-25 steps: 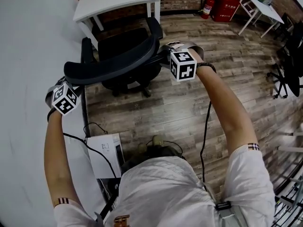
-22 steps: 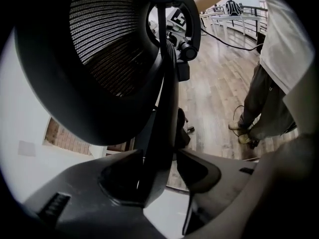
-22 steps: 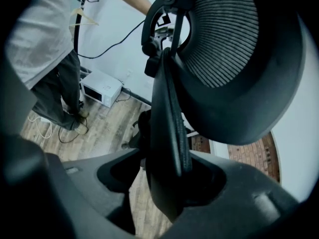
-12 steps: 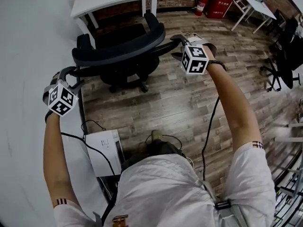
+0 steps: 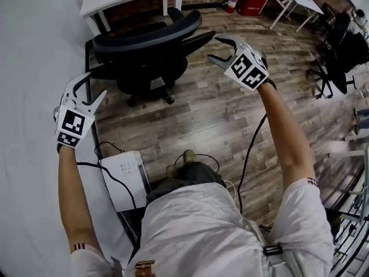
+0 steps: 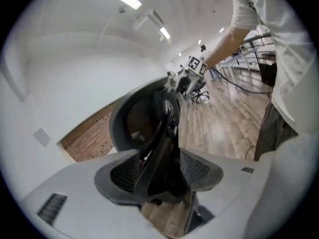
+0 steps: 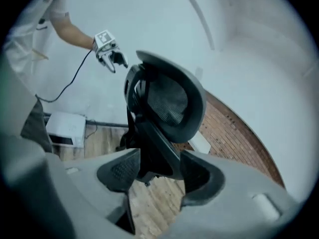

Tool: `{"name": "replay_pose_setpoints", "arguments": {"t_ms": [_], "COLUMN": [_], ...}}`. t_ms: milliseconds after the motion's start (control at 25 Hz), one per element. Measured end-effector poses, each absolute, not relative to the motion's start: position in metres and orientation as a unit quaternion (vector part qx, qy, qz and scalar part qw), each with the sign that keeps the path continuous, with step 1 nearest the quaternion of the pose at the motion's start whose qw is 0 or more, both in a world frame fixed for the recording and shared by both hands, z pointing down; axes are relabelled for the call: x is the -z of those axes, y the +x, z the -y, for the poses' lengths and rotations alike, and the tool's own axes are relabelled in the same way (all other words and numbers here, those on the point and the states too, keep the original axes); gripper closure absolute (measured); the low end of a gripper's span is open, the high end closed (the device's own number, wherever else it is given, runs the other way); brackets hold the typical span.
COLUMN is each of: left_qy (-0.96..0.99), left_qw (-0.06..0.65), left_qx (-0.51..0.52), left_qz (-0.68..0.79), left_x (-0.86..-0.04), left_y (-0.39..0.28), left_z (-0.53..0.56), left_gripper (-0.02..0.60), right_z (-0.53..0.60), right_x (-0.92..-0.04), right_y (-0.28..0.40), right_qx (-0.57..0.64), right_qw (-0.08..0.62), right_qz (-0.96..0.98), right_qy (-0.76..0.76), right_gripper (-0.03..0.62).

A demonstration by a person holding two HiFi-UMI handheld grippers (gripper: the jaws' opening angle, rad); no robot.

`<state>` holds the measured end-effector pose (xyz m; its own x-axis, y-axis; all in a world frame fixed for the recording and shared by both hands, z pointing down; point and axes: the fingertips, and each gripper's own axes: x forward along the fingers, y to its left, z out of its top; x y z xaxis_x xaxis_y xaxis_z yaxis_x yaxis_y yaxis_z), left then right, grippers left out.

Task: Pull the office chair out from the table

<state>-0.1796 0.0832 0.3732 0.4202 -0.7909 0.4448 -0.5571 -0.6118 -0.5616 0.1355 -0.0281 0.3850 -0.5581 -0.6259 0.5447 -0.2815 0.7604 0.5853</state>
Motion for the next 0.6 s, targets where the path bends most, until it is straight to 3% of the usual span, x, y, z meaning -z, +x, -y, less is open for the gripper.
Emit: {"name": "replay_pose_setpoints", "arguments": {"t_ms": [200, 360, 600], "left_qy": [-0.884, -0.906, -0.913], "left_qw": [0.121, 0.068, 0.055], "left_qx": [0.163, 0.018, -0.066], "left_qz": [-0.422, -0.418, -0.399], "left_x": [-0.328, -0.288, -0.263], "left_y": [-0.120, -0.072, -0.021], "left_z": [-0.119, -0.147, -0.169], "left_gripper": [0.336, 0.350, 0.410], "right_z": [-0.034, -0.077, -0.123], "right_x": [-0.353, -0.323, -0.284], "right_y": [0.098, 0.085, 0.084], "right_qx": [0.171, 0.121, 0.078], "right_qw": [0.264, 0.141, -0.005], "right_qz": [0.909, 0.943, 0.959], "right_qy": [0.274, 0.276, 0.273], "right_gripper": [0.358, 0.421, 0.565]}}
